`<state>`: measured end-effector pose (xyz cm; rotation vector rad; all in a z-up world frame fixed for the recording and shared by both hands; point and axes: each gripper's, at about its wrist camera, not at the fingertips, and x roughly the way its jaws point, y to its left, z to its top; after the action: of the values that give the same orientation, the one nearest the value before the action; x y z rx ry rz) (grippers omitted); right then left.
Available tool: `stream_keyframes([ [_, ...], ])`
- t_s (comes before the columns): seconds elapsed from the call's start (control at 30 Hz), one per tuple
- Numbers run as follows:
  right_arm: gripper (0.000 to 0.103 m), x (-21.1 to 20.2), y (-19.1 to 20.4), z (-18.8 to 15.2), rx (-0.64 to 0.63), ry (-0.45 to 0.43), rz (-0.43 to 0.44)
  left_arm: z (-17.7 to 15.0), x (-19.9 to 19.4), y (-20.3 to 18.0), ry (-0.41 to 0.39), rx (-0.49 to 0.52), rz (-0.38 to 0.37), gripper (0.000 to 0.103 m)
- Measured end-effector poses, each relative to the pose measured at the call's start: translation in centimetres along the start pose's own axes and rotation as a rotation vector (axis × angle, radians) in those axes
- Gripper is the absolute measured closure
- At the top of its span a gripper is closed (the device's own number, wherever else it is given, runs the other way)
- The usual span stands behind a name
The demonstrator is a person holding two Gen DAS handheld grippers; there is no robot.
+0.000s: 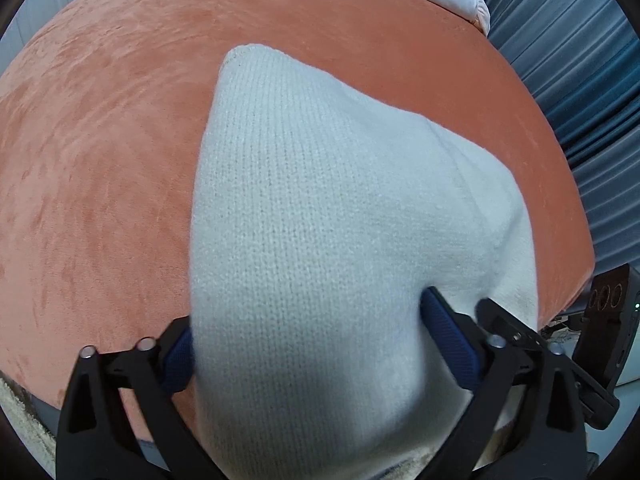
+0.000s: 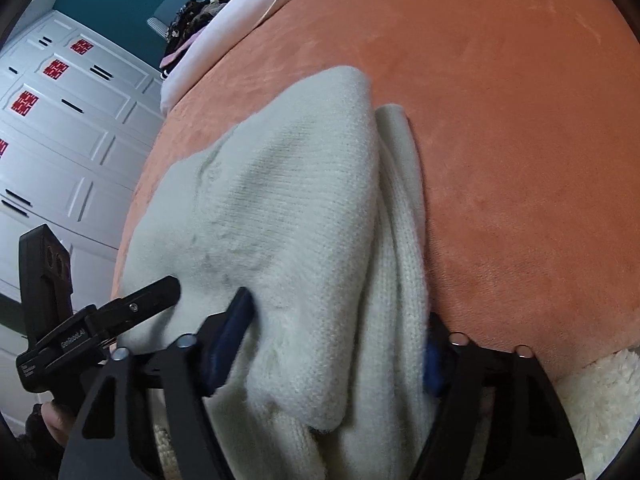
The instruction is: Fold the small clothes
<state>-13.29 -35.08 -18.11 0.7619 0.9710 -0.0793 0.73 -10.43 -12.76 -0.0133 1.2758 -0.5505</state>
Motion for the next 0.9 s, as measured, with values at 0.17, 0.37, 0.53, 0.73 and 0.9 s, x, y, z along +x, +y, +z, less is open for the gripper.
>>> stream_keyframes([
  [0.17,0.065,-3.7,1.2,0.1,0.006,-0.056,0.040,0.3,-3.4,0.8,0.011,-0.031,-0.137,0.041],
  [0.37,0.067,-5.4,1.3,-0.2,0.069,-0.057,0.032,-0.3,-3.1,0.4,0.045,-0.023,-0.162,0.052],
  [0.53,0.067,-11.3,6.8,1.0,-0.066,-0.203,0.027,1.1,-8.2,-0.4,-0.034,-0.010,-0.290,0.058],
  [0.73,0.067,-18.9,14.2,2.2,-0.223,-0.402,0.074,3.0,-17.8,-0.9,-0.248,0.065,-0.393,0.059],
  [0.9,0.067,-22.3,20.5,2.9,-0.313,-0.551,0.213,4.6,-27.6,1.0,-0.471,0.150,-0.382,0.059],
])
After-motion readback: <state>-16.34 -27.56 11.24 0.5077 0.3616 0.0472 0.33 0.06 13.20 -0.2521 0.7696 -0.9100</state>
